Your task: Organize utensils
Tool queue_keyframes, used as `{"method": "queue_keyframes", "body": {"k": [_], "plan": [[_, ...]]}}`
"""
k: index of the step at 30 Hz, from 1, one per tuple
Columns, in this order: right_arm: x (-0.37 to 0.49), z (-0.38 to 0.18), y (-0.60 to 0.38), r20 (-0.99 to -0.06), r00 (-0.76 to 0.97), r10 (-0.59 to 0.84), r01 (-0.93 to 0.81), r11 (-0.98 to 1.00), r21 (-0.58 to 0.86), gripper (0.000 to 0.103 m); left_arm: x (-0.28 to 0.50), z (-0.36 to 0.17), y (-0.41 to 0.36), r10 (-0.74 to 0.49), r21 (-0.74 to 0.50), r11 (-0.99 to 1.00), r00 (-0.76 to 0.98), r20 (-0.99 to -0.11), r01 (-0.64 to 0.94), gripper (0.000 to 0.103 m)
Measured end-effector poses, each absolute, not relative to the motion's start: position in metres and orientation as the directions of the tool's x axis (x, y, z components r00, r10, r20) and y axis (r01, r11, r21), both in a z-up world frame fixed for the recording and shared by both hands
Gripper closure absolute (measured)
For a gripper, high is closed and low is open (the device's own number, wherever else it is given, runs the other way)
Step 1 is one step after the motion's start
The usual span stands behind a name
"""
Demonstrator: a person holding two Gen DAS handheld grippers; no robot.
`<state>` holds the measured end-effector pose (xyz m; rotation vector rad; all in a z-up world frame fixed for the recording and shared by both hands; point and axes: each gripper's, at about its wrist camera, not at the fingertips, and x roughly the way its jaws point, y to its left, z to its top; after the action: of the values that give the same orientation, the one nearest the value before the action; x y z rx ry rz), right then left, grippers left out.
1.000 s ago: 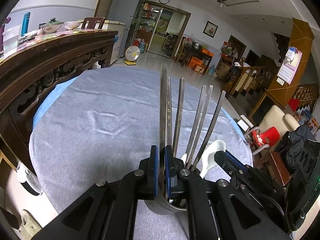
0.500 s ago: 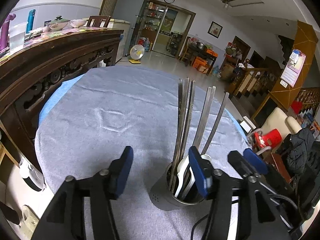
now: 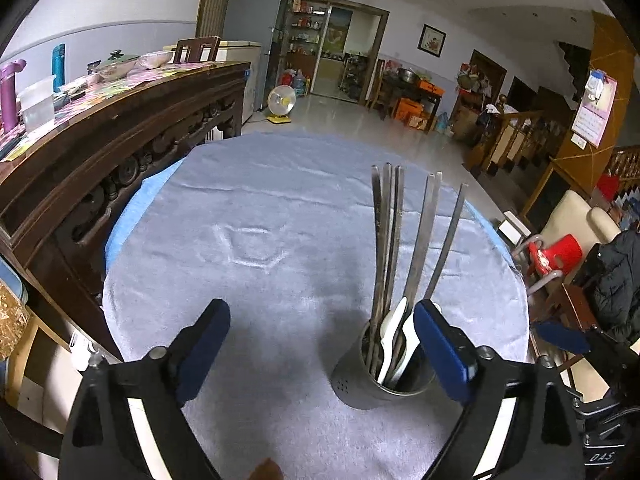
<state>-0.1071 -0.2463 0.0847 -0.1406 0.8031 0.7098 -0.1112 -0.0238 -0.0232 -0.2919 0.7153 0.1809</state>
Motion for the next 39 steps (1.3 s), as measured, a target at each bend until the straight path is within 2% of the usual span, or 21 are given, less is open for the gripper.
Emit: {"method": "queue_keyframes", "body": {"k": [9, 15, 39], "plan": [[-0.113, 0.091, -0.247, -0.727, 0.469, 0.502, -0.594, 0.788, 0.160, 0.017, -0.118, -0.015, -0.033, 0.066, -0.175, 0.955, 0.745, -0.663, -0.241, 0.002], [-0.114, 0.095, -0.243, -0.727, 0.474, 0.496, -0.603, 0.785, 0.143, 0.017, -0.115, -0.014, -0.031, 0.033, -0.205, 0.952, 0.741, -0.671, -0.228, 0.002], [-0.109, 0.101, -0.241, -0.728, 0.496, 0.474, -0.592, 0.798, 0.116, 0.016, -0.106, -0.014, -0.036, 0.029, -0.174, 0.964, 0.728, -0.685, -0.202, 0.002]]}}
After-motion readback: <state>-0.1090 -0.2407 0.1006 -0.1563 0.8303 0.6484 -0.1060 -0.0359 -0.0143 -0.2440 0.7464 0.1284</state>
